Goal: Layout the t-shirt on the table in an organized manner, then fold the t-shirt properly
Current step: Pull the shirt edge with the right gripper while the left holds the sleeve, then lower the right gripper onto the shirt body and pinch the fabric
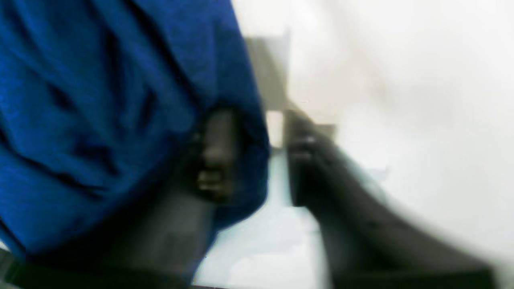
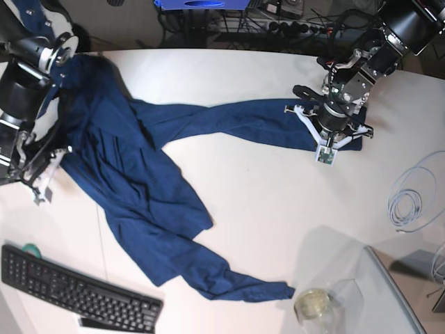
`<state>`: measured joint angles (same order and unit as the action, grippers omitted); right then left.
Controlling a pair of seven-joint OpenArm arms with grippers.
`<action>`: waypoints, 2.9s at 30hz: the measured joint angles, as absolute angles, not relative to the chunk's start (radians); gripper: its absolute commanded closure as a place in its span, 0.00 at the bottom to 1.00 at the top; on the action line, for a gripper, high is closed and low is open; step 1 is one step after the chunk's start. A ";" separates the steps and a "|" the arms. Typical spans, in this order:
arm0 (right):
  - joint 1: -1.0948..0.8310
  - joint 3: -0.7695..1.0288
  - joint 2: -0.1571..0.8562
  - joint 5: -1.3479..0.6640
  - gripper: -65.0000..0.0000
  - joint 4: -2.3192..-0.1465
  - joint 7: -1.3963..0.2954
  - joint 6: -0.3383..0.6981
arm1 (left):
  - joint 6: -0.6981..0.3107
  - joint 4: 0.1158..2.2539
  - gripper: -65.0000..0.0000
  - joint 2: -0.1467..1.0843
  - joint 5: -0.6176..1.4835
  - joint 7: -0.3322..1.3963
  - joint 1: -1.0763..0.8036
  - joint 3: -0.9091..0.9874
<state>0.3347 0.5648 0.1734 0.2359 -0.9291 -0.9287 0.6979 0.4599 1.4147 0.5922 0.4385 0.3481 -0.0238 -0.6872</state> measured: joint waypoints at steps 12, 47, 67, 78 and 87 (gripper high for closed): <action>0.356 0.571 0.299 0.244 1.00 -1.065 -0.934 0.698 | 0.464 1.513 1.00 0.588 0.443 0.355 -0.083 -0.503; 0.202 0.255 0.103 0.226 0.37 -1.382 -0.943 0.701 | 0.460 1.533 1.00 0.588 0.437 0.355 -0.070 -0.490; 0.421 0.255 0.017 0.242 0.38 -0.923 -0.761 0.698 | 0.460 1.476 1.00 0.584 0.435 0.352 -0.081 -0.490; 0.448 0.253 0.025 0.247 0.93 -0.844 -0.728 0.698 | 0.460 1.475 1.00 0.585 0.436 0.352 -0.081 -0.490; 0.391 0.253 0.012 0.247 0.98 -1.103 -0.883 0.698 | 0.460 1.475 1.00 0.585 0.437 0.348 -0.070 -0.490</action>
<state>0.3908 0.2531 0.0120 0.2474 -1.1030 -0.8829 0.6975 0.4603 1.4754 0.5850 0.4366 0.3481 -0.0696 -0.4896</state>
